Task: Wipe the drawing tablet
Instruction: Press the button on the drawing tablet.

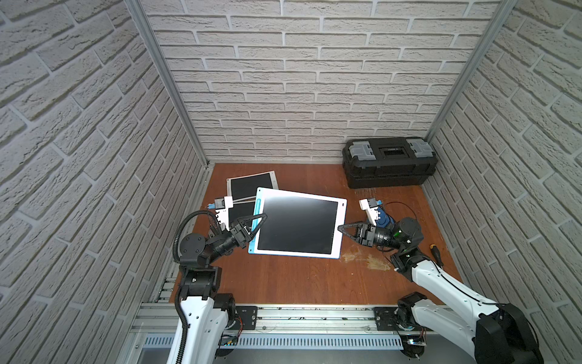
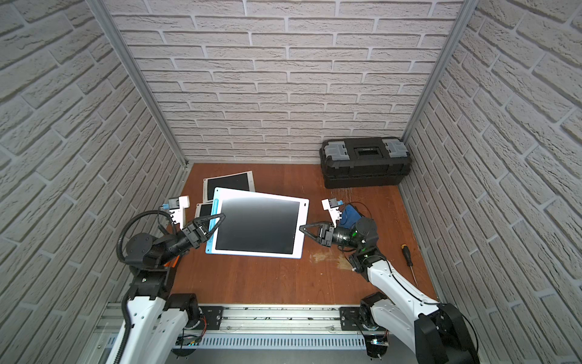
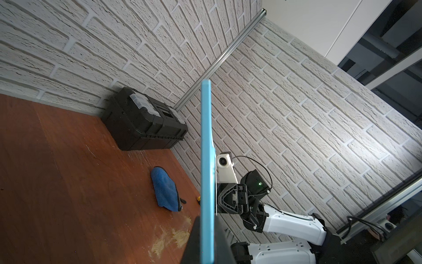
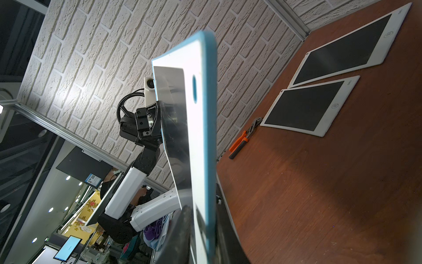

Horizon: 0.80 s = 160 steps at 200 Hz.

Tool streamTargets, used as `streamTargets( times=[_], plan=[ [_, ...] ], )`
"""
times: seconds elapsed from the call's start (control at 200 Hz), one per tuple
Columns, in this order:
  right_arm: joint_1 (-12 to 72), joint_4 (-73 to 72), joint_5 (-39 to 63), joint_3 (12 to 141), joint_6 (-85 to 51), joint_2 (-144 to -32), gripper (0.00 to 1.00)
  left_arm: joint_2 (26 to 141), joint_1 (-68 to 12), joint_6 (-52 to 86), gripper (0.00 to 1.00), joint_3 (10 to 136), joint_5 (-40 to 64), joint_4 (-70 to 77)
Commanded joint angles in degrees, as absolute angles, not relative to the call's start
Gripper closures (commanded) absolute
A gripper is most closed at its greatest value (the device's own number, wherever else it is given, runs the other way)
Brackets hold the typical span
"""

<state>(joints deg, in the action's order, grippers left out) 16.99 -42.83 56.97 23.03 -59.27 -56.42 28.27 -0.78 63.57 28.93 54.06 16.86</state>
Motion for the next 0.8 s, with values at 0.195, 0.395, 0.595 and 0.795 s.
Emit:
streamTargets(
  times=[0.195, 0.395, 0.595, 0.795],
  plan=[
    [17.3, -43.9, 59.4, 24.1, -57.9, -54.2, 0.98, 27.7, -0.2, 60.4, 1.0, 30.5, 51.9, 16.1],
    [17.3, -37.7, 57.9, 24.7, -54.0, -51.2, 0.98, 27.8, -0.2, 60.1, 0.67, 30.7, 51.6, 15.0],
    [17.4, -32.5, 56.4, 25.8, -51.3, -49.5, 0.98, 27.4, -0.2, 59.5, 0.68, 30.8, 51.7, 13.4],
    [15.7, -24.6, 54.7, 28.0, -47.2, -47.1, 0.98, 26.8, -0.2, 58.3, 0.67, 31.2, 51.4, 10.9]
  ],
)
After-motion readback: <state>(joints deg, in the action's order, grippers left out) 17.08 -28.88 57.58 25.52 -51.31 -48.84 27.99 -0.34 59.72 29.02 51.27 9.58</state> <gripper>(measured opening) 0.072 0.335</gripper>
